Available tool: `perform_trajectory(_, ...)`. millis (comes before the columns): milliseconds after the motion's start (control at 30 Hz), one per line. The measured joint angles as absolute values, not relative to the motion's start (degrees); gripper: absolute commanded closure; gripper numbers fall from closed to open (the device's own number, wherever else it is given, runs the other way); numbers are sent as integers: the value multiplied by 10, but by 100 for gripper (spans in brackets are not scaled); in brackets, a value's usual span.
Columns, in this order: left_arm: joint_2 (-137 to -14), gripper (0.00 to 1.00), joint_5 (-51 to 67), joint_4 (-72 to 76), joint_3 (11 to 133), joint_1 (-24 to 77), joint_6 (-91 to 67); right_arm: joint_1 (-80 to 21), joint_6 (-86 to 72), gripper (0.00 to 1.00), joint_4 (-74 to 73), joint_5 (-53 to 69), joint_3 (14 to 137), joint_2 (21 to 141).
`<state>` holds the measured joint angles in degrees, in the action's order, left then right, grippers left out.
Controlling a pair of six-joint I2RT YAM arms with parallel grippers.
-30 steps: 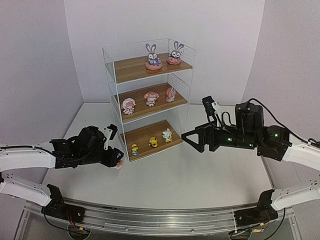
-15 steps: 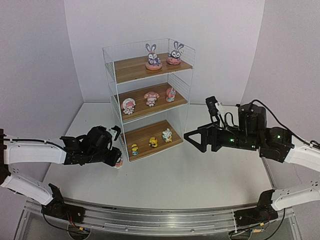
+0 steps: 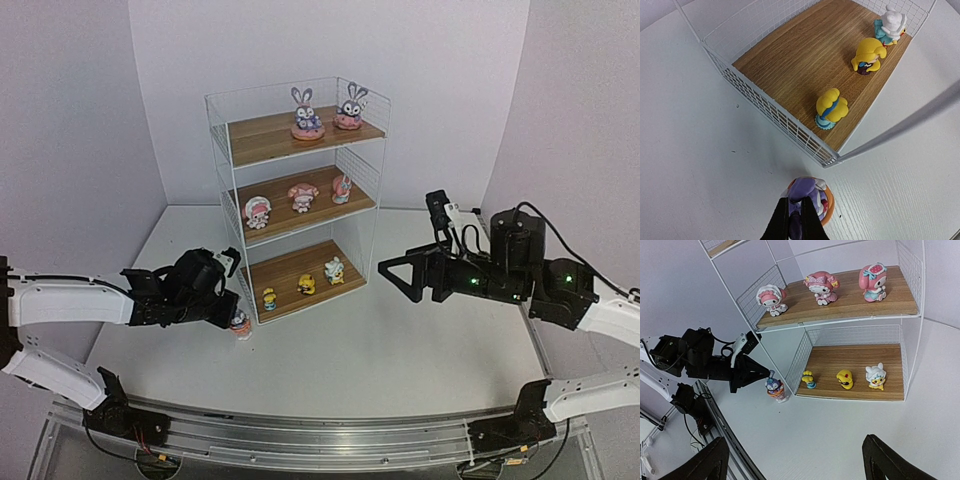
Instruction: Place and organize the plastic toys onto the shelf
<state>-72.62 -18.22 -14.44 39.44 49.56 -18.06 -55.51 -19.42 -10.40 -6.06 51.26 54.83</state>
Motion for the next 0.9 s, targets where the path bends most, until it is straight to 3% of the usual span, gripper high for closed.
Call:
perform_trajectory(300,-705,100,-151,-286,445,496,-288,-554,-188,15,-103,9,522,585)
perform_trajectory(567,-649,100,-92,-380,486,518,-436,-600,-182,19,-109,37,617,799)
perform_trajectory(900,-735,100,-99,-425,593,632,-520,-673,-183,24,-104,0,748,986)
